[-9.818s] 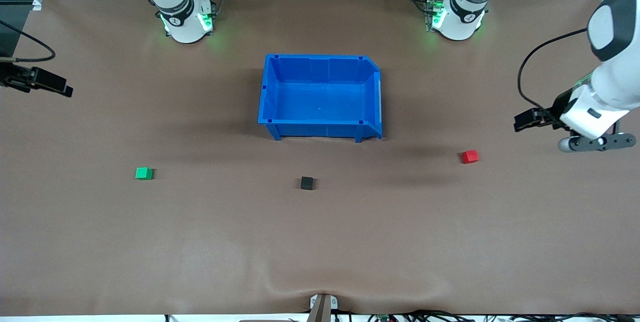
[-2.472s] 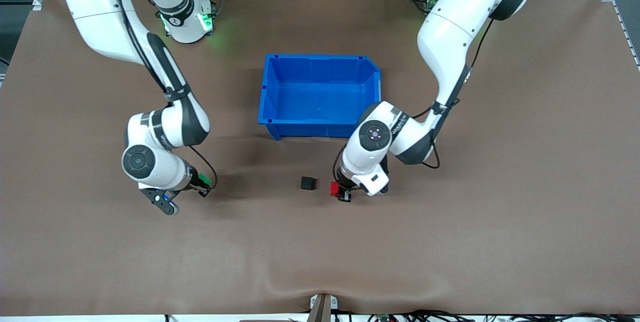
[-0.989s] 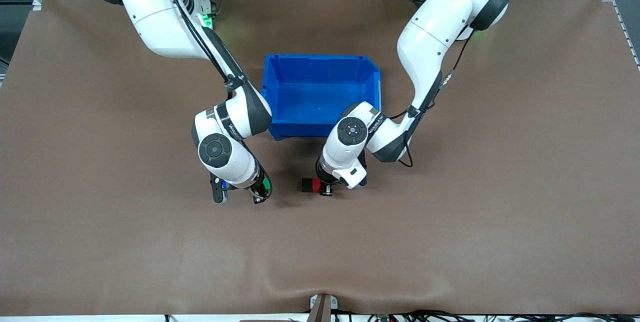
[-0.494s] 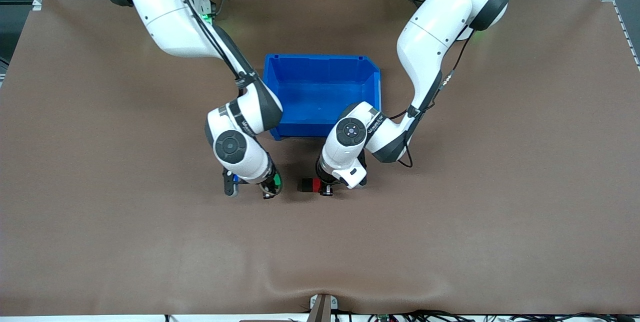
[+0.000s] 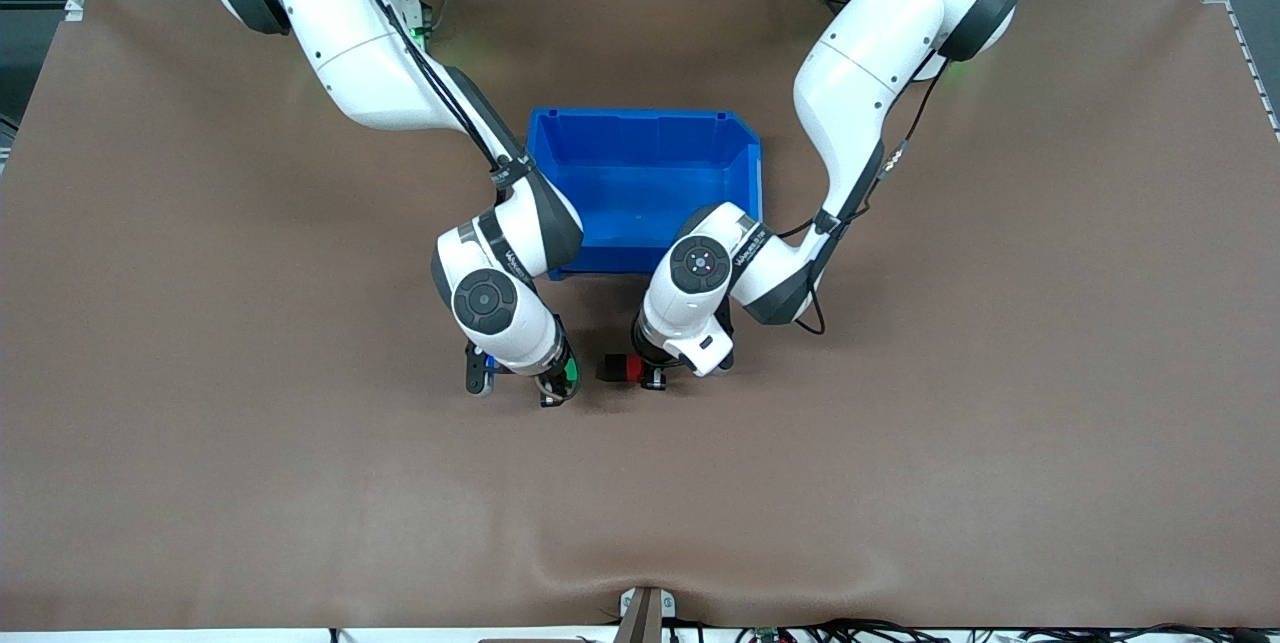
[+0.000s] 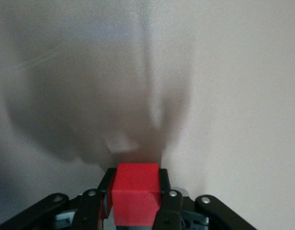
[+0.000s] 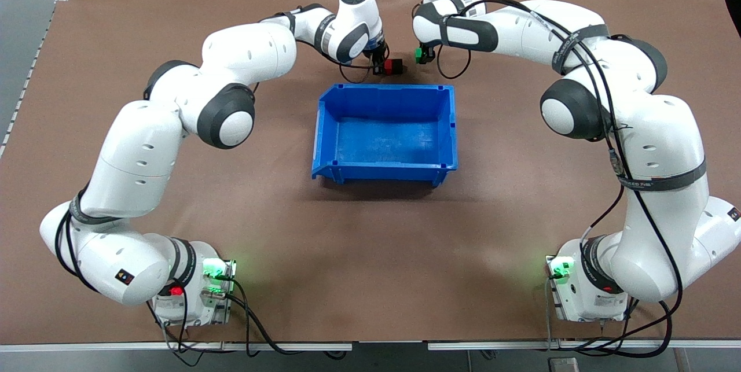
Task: Attach green and red cubes to black cube
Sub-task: 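Carry the green cube with the right gripper toward the black cube, then press the red and green cubes against the black cube's sides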
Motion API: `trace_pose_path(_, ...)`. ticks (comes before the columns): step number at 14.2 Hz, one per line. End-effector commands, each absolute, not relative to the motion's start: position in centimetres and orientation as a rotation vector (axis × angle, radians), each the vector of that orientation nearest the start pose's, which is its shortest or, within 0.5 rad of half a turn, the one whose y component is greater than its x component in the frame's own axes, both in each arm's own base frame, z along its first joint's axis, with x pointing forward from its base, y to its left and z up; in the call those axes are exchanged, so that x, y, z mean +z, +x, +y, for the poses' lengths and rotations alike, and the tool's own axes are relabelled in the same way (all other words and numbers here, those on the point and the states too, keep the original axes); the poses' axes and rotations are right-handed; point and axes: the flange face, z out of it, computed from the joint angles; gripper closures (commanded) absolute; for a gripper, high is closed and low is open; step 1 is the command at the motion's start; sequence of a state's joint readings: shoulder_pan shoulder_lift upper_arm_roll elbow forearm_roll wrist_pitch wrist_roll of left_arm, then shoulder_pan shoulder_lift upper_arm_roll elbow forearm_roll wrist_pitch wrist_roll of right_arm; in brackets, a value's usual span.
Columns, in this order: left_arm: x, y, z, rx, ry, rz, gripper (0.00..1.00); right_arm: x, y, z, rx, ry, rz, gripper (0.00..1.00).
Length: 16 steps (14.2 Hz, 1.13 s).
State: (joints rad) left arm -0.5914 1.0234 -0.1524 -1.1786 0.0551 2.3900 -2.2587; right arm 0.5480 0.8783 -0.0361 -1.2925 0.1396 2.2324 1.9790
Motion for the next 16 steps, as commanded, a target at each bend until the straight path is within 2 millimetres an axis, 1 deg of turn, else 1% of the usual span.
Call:
trace_pose_path(1,17.8,59.7,-50.1,0.098,-2.364,-2.336,0.0,21.8,65.4,38.4,0.128,-2.16,2.148,1.0)
trace_pose_path(2,18.5,59.8,-50.2,0.096,-2.385,-2.326,0.0,21.1,65.2,38.6,0.144,-2.159,2.155,1.0)
trace_pose_path(3,18.8,60.0,-50.0,0.096,-2.385,-2.329,0.0,20.9,65.2,38.7,0.143,-2.157,2.153,1.0)
trace_pose_path(4,19.6,60.3,-49.9,0.091,-2.399,-2.328,0.0,20.9,65.3,38.7,0.141,-2.144,2.148,1.0)
trace_pose_path(5,20.0,60.5,-49.6,0.086,-2.416,-2.311,0.0,20.8,65.3,38.8,0.139,-2.14,2.144,1.0)
trace_pose_path(7,20.9,61.0,-48.9,0.081,-2.435,-2.273,0.0,20.0,64.7,39.6,0.143,-2.156,2.137,1.0)
trace_pose_path(8,21.9,61.2,-48.6,0.075,-2.457,-2.239,0.0,19.7,64.6,39.8,0.144,-2.154,2.134,1.0)
trace_pose_path(10,23.2,61.9,-47.4,0.078,-2.471,-2.193,0.0,19.5,64.4,40.5,0.153,-2.133,2.123,1.0)
trace_pose_path(12,25.0,62.9,-45.8,0.085,-2.491,-2.145,0.0,18.9,63.9,41.1,0.165,-2.137,2.122,1.0)
trace_pose_path(13,25.4,63.3,-45.0,0.087,-2.493,-2.126,0.0,18.9,63.9,41.2,0.167,-2.138,2.121,1.0)
trace_pose_path(15,27.1,63.8,-44.2,0.07,-2.53,-2.086,0.0,18.5,63.8,41.2,0.168,-2.142,2.123,1.0)
trace_pose_path(16,28.2,64.4,-43.2,0.063,-2.546,-2.071,0.0,18.4,63.8,41.2,0.166,-2.139,2.121,1.0)
